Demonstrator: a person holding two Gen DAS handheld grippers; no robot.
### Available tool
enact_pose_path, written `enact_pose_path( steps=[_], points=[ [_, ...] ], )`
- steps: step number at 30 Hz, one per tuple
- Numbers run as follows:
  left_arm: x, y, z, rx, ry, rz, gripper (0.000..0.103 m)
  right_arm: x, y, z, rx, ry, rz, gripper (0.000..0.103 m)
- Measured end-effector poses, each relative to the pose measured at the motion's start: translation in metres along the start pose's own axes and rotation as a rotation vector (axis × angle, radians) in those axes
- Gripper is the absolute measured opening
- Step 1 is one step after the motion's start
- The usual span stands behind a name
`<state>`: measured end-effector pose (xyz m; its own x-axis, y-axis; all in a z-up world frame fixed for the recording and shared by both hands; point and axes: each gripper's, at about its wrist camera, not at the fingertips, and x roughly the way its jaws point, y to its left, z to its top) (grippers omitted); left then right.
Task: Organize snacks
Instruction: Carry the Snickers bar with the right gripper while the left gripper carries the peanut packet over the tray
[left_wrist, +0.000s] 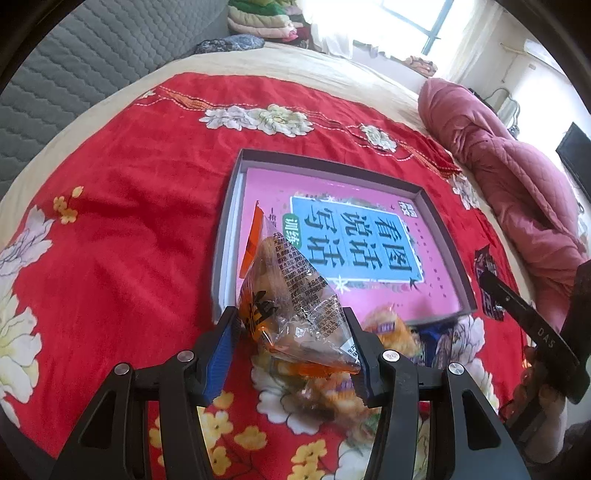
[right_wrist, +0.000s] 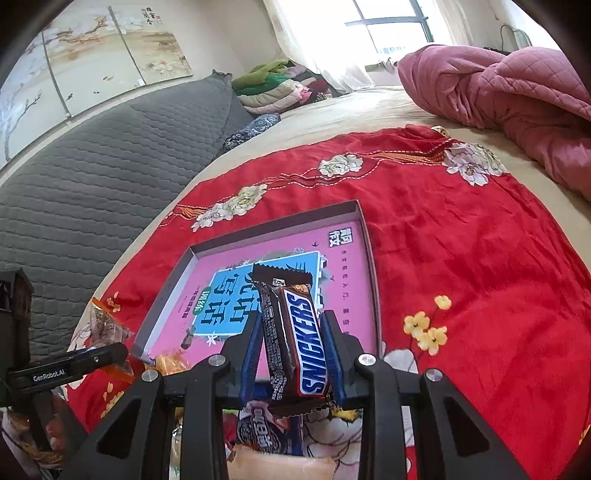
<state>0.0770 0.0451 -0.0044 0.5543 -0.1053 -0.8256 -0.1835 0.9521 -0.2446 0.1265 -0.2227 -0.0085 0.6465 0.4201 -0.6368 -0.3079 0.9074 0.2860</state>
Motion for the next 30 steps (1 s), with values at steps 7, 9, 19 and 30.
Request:
enact_pose_path(
  steps=[7, 9, 19, 30],
  points=[
    [0.015, -0.005, 0.012, -0.006, 0.011, 0.014, 0.056, 0.014, 0.002, 0.007, -0.02, 0.008, 0.005, 0.032],
    [0.02, -0.005, 0.015, -0.01, 0.016, 0.017, 0.056, 0.017, 0.002, 0.007, -0.025, 0.011, 0.003, 0.032],
    [0.038, -0.008, 0.023, -0.006, 0.044, 0.042, 0.056, 0.035, -0.008, 0.009, 0.005, 0.056, -0.034, 0.032],
    [0.055, -0.008, 0.023, 0.012, 0.053, 0.06, 0.056, 0.044, -0.012, 0.008, 0.019, 0.075, -0.046, 0.032]
  ],
)
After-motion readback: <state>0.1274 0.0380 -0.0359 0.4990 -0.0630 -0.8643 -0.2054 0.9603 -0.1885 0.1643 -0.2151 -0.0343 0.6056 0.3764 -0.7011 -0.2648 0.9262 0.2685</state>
